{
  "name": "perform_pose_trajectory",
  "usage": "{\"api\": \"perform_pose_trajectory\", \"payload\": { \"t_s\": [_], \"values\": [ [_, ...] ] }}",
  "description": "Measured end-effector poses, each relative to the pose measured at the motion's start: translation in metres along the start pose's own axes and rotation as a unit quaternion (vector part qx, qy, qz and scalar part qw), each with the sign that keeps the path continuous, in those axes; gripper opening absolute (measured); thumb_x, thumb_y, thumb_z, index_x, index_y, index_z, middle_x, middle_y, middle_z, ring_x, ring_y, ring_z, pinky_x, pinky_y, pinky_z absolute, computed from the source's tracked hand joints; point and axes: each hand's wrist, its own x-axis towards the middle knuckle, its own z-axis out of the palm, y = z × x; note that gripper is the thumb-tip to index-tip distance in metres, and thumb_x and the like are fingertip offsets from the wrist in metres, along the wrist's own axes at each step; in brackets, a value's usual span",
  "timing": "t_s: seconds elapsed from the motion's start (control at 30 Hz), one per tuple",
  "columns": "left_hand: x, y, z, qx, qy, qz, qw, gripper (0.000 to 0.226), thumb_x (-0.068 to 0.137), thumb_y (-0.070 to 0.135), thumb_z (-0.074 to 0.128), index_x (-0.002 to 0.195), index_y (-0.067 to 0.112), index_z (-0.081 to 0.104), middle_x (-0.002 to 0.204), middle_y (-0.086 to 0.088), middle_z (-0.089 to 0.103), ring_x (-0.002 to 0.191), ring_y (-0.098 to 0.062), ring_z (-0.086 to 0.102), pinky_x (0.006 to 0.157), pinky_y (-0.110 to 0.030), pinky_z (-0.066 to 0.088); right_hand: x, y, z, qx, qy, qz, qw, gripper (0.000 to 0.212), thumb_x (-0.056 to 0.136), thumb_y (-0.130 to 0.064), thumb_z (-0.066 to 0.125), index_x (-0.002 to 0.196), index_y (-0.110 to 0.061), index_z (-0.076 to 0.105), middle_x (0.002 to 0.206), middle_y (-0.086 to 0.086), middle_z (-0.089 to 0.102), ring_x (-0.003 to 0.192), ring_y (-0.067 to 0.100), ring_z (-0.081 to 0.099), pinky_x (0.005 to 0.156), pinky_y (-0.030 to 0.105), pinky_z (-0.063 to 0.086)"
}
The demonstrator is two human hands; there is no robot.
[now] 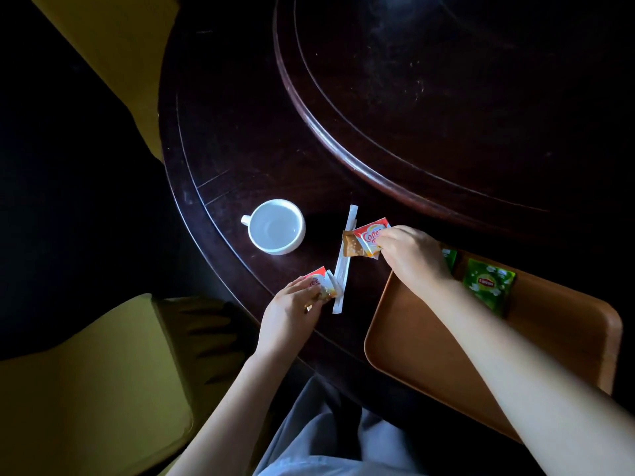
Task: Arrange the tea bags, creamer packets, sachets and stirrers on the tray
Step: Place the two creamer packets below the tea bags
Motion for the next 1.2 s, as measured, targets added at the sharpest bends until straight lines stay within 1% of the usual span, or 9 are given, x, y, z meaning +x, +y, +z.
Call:
{"api": "perform_pose_trajectory", "payload": {
  "t_s": [0.17, 0.33, 0.4, 0.5, 0.57, 0.7, 0.8, 0.93, 1.2],
  "values": [
    [0.003, 0.001, -0.010, 0.004, 0.005, 0.025, 1.000, 0.021, 0.080, 0.011, 0.064, 0.099, 0.010, 0.072, 0.108, -0.007, 0.071, 0.111, -0.021, 0.061, 0.096, -0.035, 0.048, -0.006, -0.010, -0.013, 0.061, 0.128, 0.031, 0.989, 0.011, 0.067, 0.007, 0.065, 0.072, -0.001, 0.071, 0.078, 0.012, 0.074, 0.072, 0.029, 0.070, 0.061, 0.034, 0.059],
    [-0.003, 0.017, -0.012, -0.056, 0.075, 0.077, 0.993, 0.023, 0.085, 0.011, 0.061, 0.106, 0.007, 0.069, 0.116, -0.008, 0.067, 0.118, -0.018, 0.056, 0.102, -0.034, 0.043, -0.061, -0.016, -0.042, 0.085, 0.260, 0.077, 0.959, 0.017, 0.080, 0.000, 0.064, 0.095, -0.001, 0.073, 0.099, 0.011, 0.074, 0.089, 0.025, 0.069, 0.083, 0.037, 0.055],
    [-0.007, 0.028, 0.000, -0.064, 0.062, 0.141, 0.986, 0.023, 0.088, 0.015, 0.057, 0.107, 0.007, 0.069, 0.116, -0.008, 0.067, 0.118, -0.018, 0.056, 0.102, -0.031, 0.043, -0.092, -0.012, -0.008, 0.081, 0.136, 0.166, 0.973, 0.018, 0.086, -0.014, 0.063, 0.101, -0.009, 0.072, 0.107, 0.000, 0.072, 0.093, 0.022, 0.067, 0.084, 0.035, 0.053],
    [-0.011, 0.046, 0.029, -0.052, 0.004, 0.216, 0.975, 0.025, 0.089, 0.017, 0.055, 0.109, 0.009, 0.067, 0.118, -0.008, 0.066, 0.118, -0.019, 0.056, 0.098, -0.030, 0.046, -0.178, 0.028, 0.068, 0.156, -0.105, 0.280, 0.942, 0.028, 0.083, -0.053, 0.053, 0.104, -0.037, 0.063, 0.113, -0.022, 0.064, 0.088, 0.018, 0.067, 0.076, 0.023, 0.041],
    [-0.015, 0.054, 0.049, -0.041, -0.031, 0.261, 0.964, 0.026, 0.090, 0.019, 0.052, 0.107, 0.009, 0.068, 0.117, -0.009, 0.067, 0.117, -0.020, 0.056, 0.097, -0.030, 0.047, -0.215, 0.010, 0.050, 0.176, -0.064, 0.315, 0.930, 0.027, 0.090, -0.047, 0.050, 0.109, -0.036, 0.065, 0.109, -0.023, 0.065, 0.097, 0.010, 0.063, 0.084, 0.020, 0.044],
    [-0.018, 0.057, 0.074, -0.012, -0.054, 0.317, 0.947, 0.020, 0.085, 0.013, 0.058, 0.100, 0.008, 0.070, 0.110, -0.009, 0.070, 0.109, -0.024, 0.062, 0.084, -0.035, 0.055, -0.207, -0.034, -0.035, 0.092, 0.155, 0.352, 0.918, 0.026, 0.085, -0.015, 0.051, 0.091, -0.001, 0.072, 0.091, 0.013, 0.072, 0.084, 0.026, 0.063, 0.081, 0.032, 0.047],
    [-0.019, 0.057, 0.074, 0.052, -0.064, 0.343, 0.936, 0.026, 0.083, 0.017, 0.058, 0.105, 0.008, 0.067, 0.117, -0.011, 0.067, 0.111, -0.026, 0.060, 0.087, -0.038, 0.050, -0.207, -0.029, -0.014, 0.085, 0.139, 0.358, 0.919, 0.031, 0.081, -0.019, 0.051, 0.092, 0.002, 0.071, 0.095, 0.017, 0.070, 0.085, 0.034, 0.063, 0.084, 0.036, 0.045],
    [-0.026, 0.056, 0.069, 0.105, -0.113, 0.343, 0.927, 0.040, 0.084, 0.026, 0.055, 0.122, 0.014, 0.056, 0.135, -0.014, 0.053, 0.127, -0.028, 0.047, 0.101, -0.038, 0.038, -0.213, -0.032, -0.013, 0.029, 0.147, 0.321, 0.935, 0.037, 0.084, -0.020, 0.049, 0.112, -0.003, 0.066, 0.122, 0.022, 0.061, 0.113, 0.034, 0.051, 0.096, 0.043, 0.042],
    [-0.028, 0.061, 0.075, 0.084, -0.165, 0.307, 0.934, 0.042, 0.084, 0.021, 0.049, 0.126, 0.016, 0.051, 0.140, -0.015, 0.046, 0.130, -0.030, 0.042, 0.100, -0.040, 0.045, -0.210, -0.035, -0.009, 0.040, 0.035, 0.295, 0.954, 0.043, 0.085, -0.029, 0.044, 0.120, -0.012, 0.061, 0.135, 0.016, 0.054, 0.127, 0.032, 0.045, 0.097, 0.049, 0.044]
  ]
}}
